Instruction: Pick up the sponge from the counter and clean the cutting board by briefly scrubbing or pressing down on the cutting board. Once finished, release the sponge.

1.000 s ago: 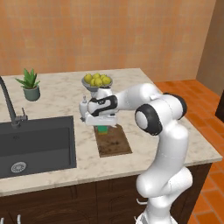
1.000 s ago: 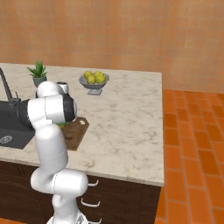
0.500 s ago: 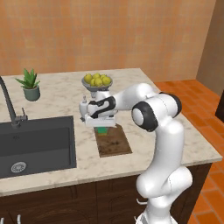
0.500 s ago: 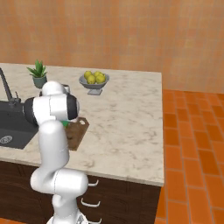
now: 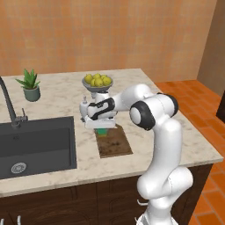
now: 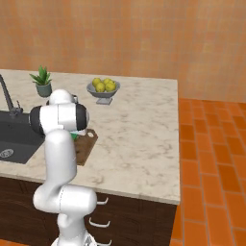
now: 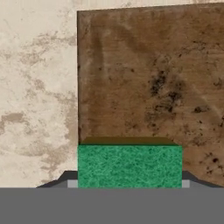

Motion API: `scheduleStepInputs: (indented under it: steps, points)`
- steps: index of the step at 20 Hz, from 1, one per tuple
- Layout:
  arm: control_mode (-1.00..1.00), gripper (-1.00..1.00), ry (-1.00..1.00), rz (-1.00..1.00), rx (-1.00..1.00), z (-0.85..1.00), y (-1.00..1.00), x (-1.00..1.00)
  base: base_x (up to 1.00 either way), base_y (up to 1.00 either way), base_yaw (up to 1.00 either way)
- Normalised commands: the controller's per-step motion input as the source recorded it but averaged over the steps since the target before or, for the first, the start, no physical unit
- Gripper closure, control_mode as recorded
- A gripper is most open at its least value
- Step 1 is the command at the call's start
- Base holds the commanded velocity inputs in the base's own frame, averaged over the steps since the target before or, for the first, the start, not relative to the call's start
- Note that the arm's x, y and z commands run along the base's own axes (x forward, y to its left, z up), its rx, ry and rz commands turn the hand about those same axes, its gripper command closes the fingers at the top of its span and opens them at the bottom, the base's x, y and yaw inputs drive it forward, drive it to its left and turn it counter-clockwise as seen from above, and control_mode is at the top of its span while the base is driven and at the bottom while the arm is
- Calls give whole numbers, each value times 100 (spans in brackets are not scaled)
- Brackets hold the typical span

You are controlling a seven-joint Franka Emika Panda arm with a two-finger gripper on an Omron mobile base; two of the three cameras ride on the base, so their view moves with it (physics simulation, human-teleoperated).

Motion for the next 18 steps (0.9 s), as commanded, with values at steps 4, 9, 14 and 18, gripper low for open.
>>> scheduleStepInputs:
  steps: [4, 9, 14, 18]
  points:
    - [-100, 100, 0, 0, 0, -22, 0, 10, 0, 0, 0]
    - [-100, 100, -3, -1, 0, -15, -11, 1, 0, 0, 0]
    - [-100, 100, -1, 0, 0, -9, -54, 0, 0, 0, 0]
    - [-100, 100, 0, 0, 2, -23, -64, 0, 0, 0, 0]
